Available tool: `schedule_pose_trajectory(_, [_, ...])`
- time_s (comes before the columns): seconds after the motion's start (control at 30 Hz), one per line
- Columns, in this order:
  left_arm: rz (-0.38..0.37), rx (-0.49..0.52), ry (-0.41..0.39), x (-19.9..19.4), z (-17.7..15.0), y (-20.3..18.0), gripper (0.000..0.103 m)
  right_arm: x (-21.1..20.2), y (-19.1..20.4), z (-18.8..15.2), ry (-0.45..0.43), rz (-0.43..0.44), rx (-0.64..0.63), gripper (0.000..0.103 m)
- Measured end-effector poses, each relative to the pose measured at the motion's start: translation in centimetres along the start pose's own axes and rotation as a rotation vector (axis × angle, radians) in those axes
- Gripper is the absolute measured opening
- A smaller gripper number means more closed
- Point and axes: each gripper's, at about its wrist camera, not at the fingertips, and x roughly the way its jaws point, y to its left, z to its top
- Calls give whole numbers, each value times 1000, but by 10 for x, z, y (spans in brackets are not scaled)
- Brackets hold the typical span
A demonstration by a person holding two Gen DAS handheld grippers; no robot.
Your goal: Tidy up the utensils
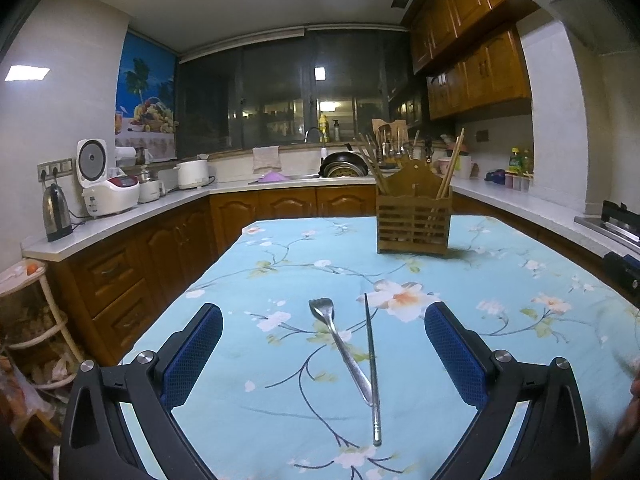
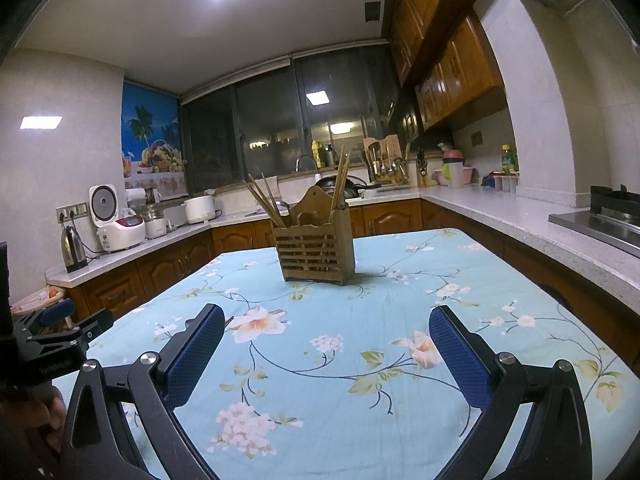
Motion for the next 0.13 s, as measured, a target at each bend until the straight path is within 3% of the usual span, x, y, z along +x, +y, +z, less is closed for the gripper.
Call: schedule_pose_trajectory(0.13, [-4,-8,19,5,2,-3,102,0,8,-2,14,-3,5,103])
